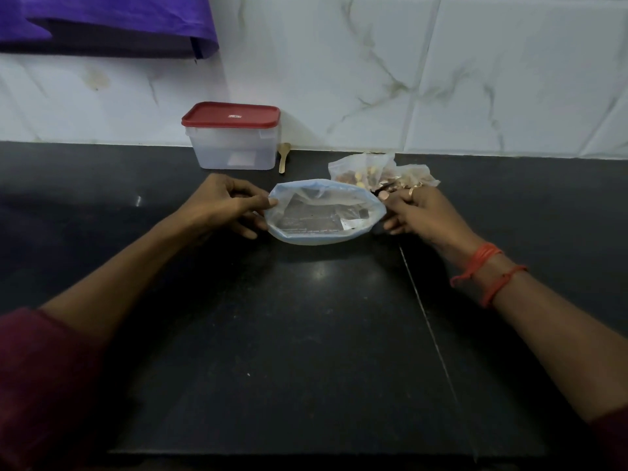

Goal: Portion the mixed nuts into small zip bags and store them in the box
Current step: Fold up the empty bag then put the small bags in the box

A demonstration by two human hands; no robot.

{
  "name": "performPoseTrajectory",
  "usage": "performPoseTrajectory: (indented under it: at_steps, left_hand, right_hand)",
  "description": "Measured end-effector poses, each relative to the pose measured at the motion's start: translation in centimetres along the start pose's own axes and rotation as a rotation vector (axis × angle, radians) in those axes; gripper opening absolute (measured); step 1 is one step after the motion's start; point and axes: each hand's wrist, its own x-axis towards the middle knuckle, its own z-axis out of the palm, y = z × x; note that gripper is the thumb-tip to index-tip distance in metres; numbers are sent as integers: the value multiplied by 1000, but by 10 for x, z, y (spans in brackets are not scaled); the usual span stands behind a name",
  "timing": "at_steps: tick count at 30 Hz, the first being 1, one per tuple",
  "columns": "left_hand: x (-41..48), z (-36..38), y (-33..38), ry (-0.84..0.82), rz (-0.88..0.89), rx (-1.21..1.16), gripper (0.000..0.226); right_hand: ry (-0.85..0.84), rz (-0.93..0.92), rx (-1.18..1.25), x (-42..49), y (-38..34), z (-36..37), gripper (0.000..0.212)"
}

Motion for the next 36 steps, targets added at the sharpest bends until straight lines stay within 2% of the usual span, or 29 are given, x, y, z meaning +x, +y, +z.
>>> performPoseTrajectory:
  at_steps: [4,7,11,14,18,20,22,25,27,29,31,36]
  left_hand:
    - [1,-1,-2,-43,-21,-110,31]
    - [1,-4,-2,-74,-44,-254,39]
    - [2,-5,-2,-138,-78,-447,54]
    - [1,-5,-3,-166,-101,-473,57]
    - [1,-5,-6,-239,-102,-469,83]
    - [1,-3,-5,-249,-105,-474,72]
    - [0,-1,-4,-231,-112,-486,47]
    - [-1,2,-2,-234,-115,-465,39]
    - [-3,4,-1,-241,-98,-389,41]
    - [-6,6,0,-226,-87,-330,43]
    - [-7,6,3,-210,-80,-302,38]
    - [-9,9,10,-59,-72,-176,26]
  right_hand:
    - [-97,89,285,-11,-12,-8,10]
    - [-160,61,289,-16,-14,-15,16]
    - [-91,3,243,-17,-14,-14,22]
    - [-31,-80,216,-17,-12,-15,19]
    - [-95,-65,322,-15,-10,-14,20]
    - [-154,-8,373,-14,-10,-14,24]
    - [-217,43,390,-14,-9,-15,38]
    - [-283,85,381,-15,-8,-15,56]
    - [-289,91,396,-14,-7,-14,52]
    - [-277,97,411,-15,-8,-14,38]
    - [-257,91,375,-16,-9,-15,31]
    - [-125,14,224,-15,-10,-13,38]
